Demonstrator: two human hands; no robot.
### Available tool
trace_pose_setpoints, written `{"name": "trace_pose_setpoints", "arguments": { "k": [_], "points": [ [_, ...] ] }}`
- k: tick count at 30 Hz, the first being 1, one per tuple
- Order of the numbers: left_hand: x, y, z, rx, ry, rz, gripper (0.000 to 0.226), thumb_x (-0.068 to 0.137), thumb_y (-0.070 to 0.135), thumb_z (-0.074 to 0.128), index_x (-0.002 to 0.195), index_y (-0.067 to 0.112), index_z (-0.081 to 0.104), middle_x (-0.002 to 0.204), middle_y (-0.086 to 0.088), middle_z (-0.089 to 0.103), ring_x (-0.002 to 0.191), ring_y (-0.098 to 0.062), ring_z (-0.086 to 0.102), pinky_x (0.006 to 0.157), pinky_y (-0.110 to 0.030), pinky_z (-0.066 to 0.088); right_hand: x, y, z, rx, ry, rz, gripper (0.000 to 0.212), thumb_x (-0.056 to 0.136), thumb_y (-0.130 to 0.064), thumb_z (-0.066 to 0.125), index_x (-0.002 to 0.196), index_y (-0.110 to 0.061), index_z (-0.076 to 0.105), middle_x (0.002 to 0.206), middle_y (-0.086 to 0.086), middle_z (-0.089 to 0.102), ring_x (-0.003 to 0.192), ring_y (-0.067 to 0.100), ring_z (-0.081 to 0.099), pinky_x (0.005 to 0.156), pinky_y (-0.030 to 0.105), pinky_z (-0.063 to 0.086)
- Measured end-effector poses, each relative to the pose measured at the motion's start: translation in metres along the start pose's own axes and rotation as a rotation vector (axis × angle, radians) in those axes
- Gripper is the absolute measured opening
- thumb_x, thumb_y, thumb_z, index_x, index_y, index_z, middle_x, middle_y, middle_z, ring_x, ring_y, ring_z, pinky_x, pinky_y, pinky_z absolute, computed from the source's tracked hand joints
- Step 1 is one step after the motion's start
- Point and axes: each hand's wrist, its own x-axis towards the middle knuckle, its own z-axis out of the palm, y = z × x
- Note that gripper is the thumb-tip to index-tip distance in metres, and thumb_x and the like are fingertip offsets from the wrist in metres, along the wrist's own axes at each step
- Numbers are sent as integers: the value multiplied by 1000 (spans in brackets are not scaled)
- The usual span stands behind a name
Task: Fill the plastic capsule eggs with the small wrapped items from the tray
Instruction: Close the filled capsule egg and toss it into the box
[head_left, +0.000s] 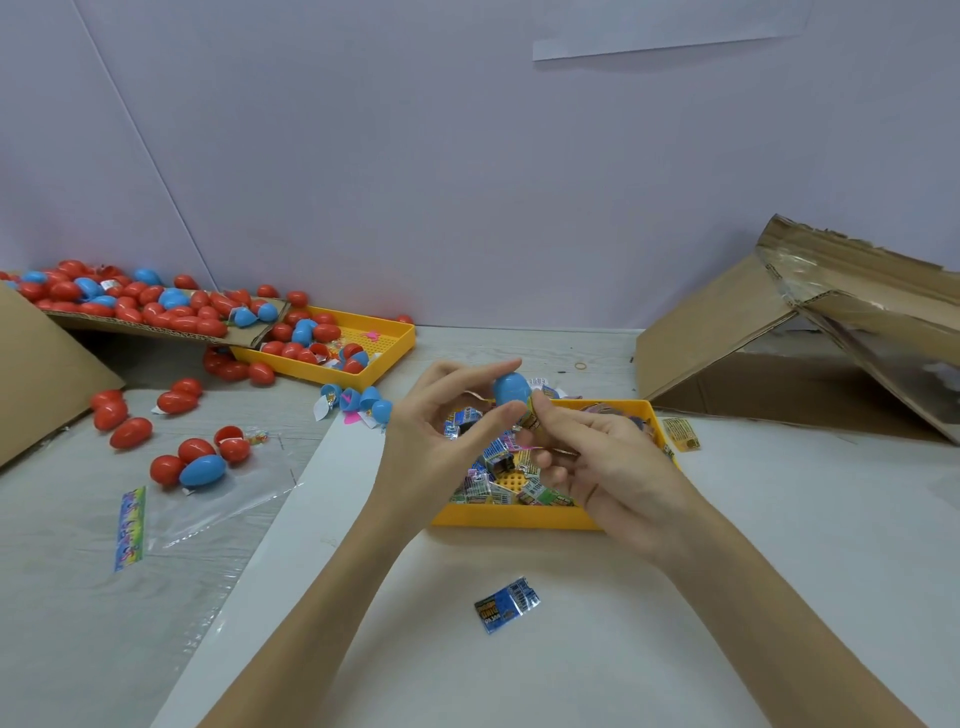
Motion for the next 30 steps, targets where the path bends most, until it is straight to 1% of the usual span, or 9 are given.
{"name": "trace_pose_setpoints", "arguments": {
  "k": [2, 4, 7, 11, 15, 18, 23, 27, 30],
  "points": [
    [1, -1, 0, 17, -58, 33, 43, 86, 26, 78, 128, 20, 68, 122, 3, 66, 118, -24, 63, 93, -26, 55, 1, -2, -1, 63, -26, 61, 26, 85, -35, 75, 84, -10, 82, 79, 4, 68, 59, 7, 54, 49, 15, 45],
    [1, -3, 1, 16, -85, 31, 46, 86, 25, 78, 131, 20, 66, 127, 5, 68, 121, -24, 63, 96, -27, 55, 2, -2, 0, 121, -37, 97, 24, 83, -33, 75, 78, -11, 81, 75, 2, 63, 58, 6, 51, 48, 15, 42],
    [0, -5, 2, 55, -52, 55, 44, 89, 22, 75, 132, 18, 66, 123, 5, 71, 114, -24, 66, 95, -30, 56, 3, 0, 2, 234, -67, 166, 22, 81, -31, 77, 78, -10, 79, 71, 0, 54, 57, 6, 45, 46, 14, 39],
    [-2, -8, 8, 222, 19, 213, 34, 93, 14, 70, 126, 8, 70, 113, -3, 70, 102, -18, 67, 89, -30, 56, 2, 3, 6, 428, -104, 292, 28, 73, -28, 84, 87, -7, 72, 70, -1, 48, 56, 6, 41, 45, 14, 38],
    [-2, -9, 10, 177, 65, 179, 31, 91, 14, 72, 122, 11, 72, 111, -3, 71, 101, -19, 68, 88, -29, 56, 0, 4, 9, 553, -125, 340, 30, 80, -30, 81, 90, -7, 66, 71, -2, 45, 57, 6, 38, 46, 15, 37],
    [-2, -8, 10, 120, 86, 154, 30, 90, 15, 73, 120, 19, 70, 112, -2, 71, 105, -21, 68, 90, -28, 56, 0, 3, 10, 556, -137, 332, 35, 81, -34, 79, 95, -4, 67, 73, 0, 48, 62, 7, 40, 48, 16, 39],
    [-2, -10, 9, 86, 87, 169, 33, 89, 14, 75, 121, 18, 70, 116, 0, 72, 111, -23, 68, 93, -28, 55, 4, 6, 8, 431, -61, 229, 46, 84, -31, 78, 113, 5, 74, 78, 8, 64, 67, 12, 60, 54, 18, 51],
    [-2, -10, 9, 20, 55, 134, 34, 88, 13, 75, 121, 13, 71, 117, -1, 73, 113, -24, 68, 96, -31, 56, 4, 8, 7, 378, -43, 157, 30, 83, -31, 78, 94, -4, 81, 83, 11, 70, 70, 15, 66, 55, 20, 53],
    [-2, -8, 8, -8, 28, 102, 33, 88, 17, 73, 121, 19, 71, 117, 0, 73, 114, -25, 67, 96, -27, 54, 3, 9, 7, 356, -27, 139, 27, 84, -32, 78, 91, -6, 82, 86, 10, 71, 70, 14, 66, 57, 20, 53]
  ]
}}
